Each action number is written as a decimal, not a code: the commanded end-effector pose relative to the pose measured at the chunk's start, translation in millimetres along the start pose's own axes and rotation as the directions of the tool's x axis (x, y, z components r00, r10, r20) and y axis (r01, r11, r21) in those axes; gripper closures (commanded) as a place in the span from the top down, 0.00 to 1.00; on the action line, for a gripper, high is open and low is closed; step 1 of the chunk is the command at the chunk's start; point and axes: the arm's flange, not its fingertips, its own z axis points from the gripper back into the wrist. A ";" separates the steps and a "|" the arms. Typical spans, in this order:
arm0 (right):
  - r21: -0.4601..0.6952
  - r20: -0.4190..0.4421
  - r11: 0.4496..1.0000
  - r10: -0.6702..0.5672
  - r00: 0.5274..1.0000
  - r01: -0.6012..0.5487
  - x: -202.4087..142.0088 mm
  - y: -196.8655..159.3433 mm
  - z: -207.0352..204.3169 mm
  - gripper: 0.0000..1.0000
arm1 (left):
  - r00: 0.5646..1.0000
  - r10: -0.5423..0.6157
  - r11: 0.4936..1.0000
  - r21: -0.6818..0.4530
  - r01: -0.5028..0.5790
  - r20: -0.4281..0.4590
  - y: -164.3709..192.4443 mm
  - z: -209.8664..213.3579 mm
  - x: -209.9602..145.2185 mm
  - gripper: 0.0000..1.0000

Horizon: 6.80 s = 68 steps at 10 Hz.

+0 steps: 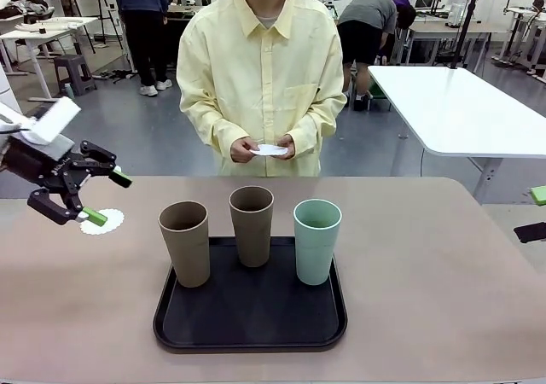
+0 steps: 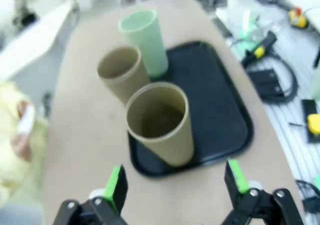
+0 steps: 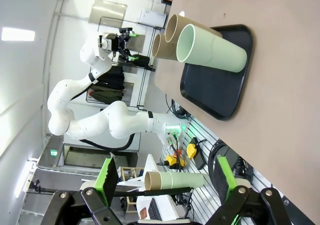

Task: Place coasters on the table and set cups on them.
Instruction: Pick up one Reusable plastic cup and place it on a coaster set by the human.

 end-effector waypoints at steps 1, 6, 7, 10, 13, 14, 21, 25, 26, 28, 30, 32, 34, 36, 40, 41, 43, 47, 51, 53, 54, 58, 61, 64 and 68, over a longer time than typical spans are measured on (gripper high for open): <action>0.013 0.004 1.000 0.008 1.000 -0.008 0.6 -1.0 0.8 1.00 | 0.978 0.047 0.999 -0.010 -0.046 0.202 10.5 10.6 -42.0 1.00; 0.013 0.004 1.000 0.008 1.000 -0.008 0.6 -1.0 0.8 1.00 | 0.926 0.236 0.967 0.028 -0.255 0.294 15.9 -9.9 -102.1 1.00; 0.013 0.004 1.000 0.008 1.000 -0.008 0.6 -1.0 0.8 1.00 | 0.914 0.281 0.952 0.035 -0.304 0.293 14.9 -12.4 -105.3 1.00; 0.013 0.004 1.000 0.008 1.000 -0.008 0.6 -1.0 0.8 1.00 | 0.917 0.262 0.961 0.006 -0.276 0.301 8.3 -12.7 -110.1 1.00; 0.013 0.004 1.000 0.008 1.000 -0.008 0.6 -1.0 0.8 1.00 | 0.917 0.262 0.961 0.006 -0.276 0.301 8.3 -12.7 -110.1 1.00; 0.013 0.004 1.000 0.008 1.000 -0.008 0.6 -1.0 0.8 1.00 | 0.916 0.276 0.957 0.005 -0.290 0.292 9.3 -14.8 -111.1 1.00; 0.013 0.004 1.000 0.008 1.000 -0.008 0.6 -1.0 0.8 1.00 | 0.945 0.184 0.983 -0.038 -0.180 0.269 17.4 -81.8 -143.7 1.00; 0.013 0.004 1.000 0.008 1.000 -0.008 0.6 -1.0 0.8 1.00 | 0.941 0.203 0.979 -0.057 -0.195 0.270 33.8 -111.9 -133.7 1.00; 0.013 0.004 1.000 0.008 1.000 -0.008 0.6 -1.0 0.8 1.00 | 0.941 0.190 0.982 -0.062 -0.180 0.280 35.2 -118.5 -129.9 1.00; 0.013 0.004 1.000 0.008 1.000 -0.008 0.6 -1.0 0.8 1.00 | 0.934 0.165 0.986 -0.085 -0.145 0.316 38.4 -126.1 -126.7 1.00; 0.013 0.004 1.000 0.008 1.000 -0.008 0.6 -1.0 0.8 1.00 | 0.931 0.168 0.984 -0.108 -0.140 0.324 38.0 -132.8 -125.9 1.00; 0.013 0.004 1.000 0.008 1.000 -0.008 0.6 -1.0 0.8 1.00 | 0.924 0.165 0.983 -0.136 -0.125 0.345 36.4 -139.9 -124.5 1.00; 0.013 0.004 1.000 0.008 1.000 -0.008 0.6 -1.0 0.8 1.00 | 0.920 0.156 0.982 -0.154 -0.106 0.361 35.5 -144.1 -124.6 1.00; 0.013 0.004 1.000 0.008 1.000 -0.008 0.6 -1.0 0.8 1.00 | 0.914 0.157 0.979 -0.180 -0.094 0.374 34.6 -151.9 -124.4 1.00; 0.013 0.004 1.000 0.008 1.000 -0.008 0.6 -1.0 0.8 1.00 | 0.914 0.160 0.974 -0.210 -0.084 0.373 34.1 -169.3 -123.7 1.00; 0.013 0.004 1.000 0.008 1.000 -0.008 0.6 -1.0 0.8 1.00 | 0.913 0.155 0.973 -0.217 -0.076 0.377 34.7 -174.4 -123.4 1.00; 0.013 0.004 1.000 0.008 1.000 -0.008 0.6 -1.0 0.8 1.00 | 0.912 0.158 0.970 -0.233 -0.071 0.379 35.2 -181.2 -125.2 1.00; 0.013 0.004 1.000 0.008 1.000 -0.008 0.6 -1.0 0.8 1.00 | 0.902 0.174 0.963 -0.259 -0.072 0.395 35.6 -185.7 -128.3 0.40; 0.013 0.004 1.000 0.008 1.000 -0.008 0.6 -1.0 0.8 1.00 | 0.907 0.172 0.962 -0.262 -0.071 0.385 35.7 -183.6 -127.8 0.00; 0.013 0.004 1.000 0.008 1.000 -0.008 0.6 -1.0 0.8 1.00 | 0.911 0.162 0.966 -0.251 -0.067 0.380 35.3 -178.0 -124.0 0.00; 0.013 0.004 1.000 0.008 1.000 -0.008 0.6 -1.0 0.8 1.00 | 0.898 0.201 0.968 -0.223 -0.119 0.393 36.7 -167.1 -115.6 0.70; 0.013 0.004 1.000 0.008 1.000 -0.008 0.6 -1.0 0.8 1.00 | 0.880 0.250 0.968 -0.094 -0.231 0.404 48.1 -93.4 -42.2 0.70; 0.013 0.004 1.000 0.008 1.000 -0.008 0.6 -1.0 0.8 1.00 | 0.897 0.257 0.963 -0.020 -0.268 0.360 53.0 -66.1 -16.2 0.70; 0.013 0.004 1.000 0.008 1.000 -0.008 0.6 -1.0 0.8 1.00 | 0.897 0.235 0.971 -0.056 -0.231 0.374 58.5 -61.4 -18.9 0.70; 0.013 0.004 1.000 0.008 1.000 -0.008 0.6 -1.0 0.8 1.00 | 0.925 0.197 0.977 0.017 -0.214 0.326 68.7 -27.2 -61.2 0.84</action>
